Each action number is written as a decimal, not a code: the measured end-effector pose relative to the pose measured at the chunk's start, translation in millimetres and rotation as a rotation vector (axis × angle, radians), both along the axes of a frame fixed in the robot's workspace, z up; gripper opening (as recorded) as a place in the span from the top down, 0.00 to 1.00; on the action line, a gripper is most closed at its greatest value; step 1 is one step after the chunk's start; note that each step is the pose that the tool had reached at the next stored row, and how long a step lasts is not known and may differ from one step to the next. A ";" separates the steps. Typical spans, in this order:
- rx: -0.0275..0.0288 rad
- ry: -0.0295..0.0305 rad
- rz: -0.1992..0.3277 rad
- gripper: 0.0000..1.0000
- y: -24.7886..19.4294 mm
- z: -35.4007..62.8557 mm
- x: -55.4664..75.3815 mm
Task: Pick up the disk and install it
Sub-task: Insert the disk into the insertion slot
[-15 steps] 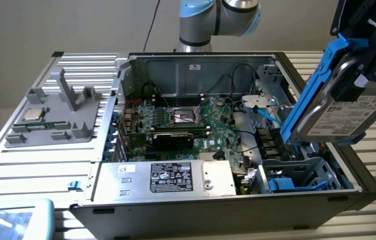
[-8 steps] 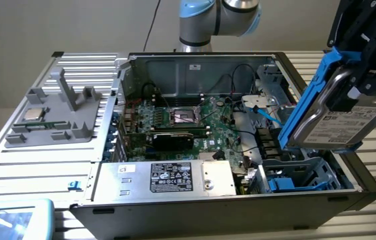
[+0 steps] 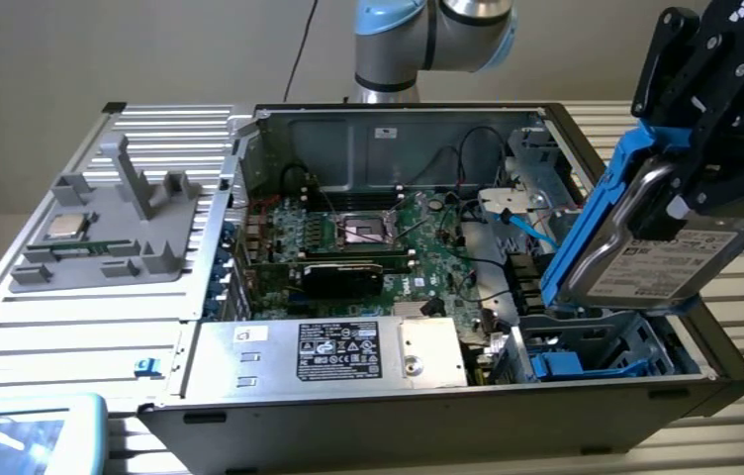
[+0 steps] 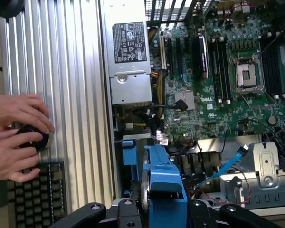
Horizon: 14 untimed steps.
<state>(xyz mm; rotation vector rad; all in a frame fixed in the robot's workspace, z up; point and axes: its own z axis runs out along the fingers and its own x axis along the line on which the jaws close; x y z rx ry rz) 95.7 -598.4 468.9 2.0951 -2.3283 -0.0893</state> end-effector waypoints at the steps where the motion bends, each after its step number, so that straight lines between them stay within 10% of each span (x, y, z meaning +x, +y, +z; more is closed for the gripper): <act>1: 0.0004 -0.0001 0.001 0.63 -0.1 -1.6 0.0; 14: 0.0047 -0.0050 0.031 0.63 -0.8 -22.7 -1.4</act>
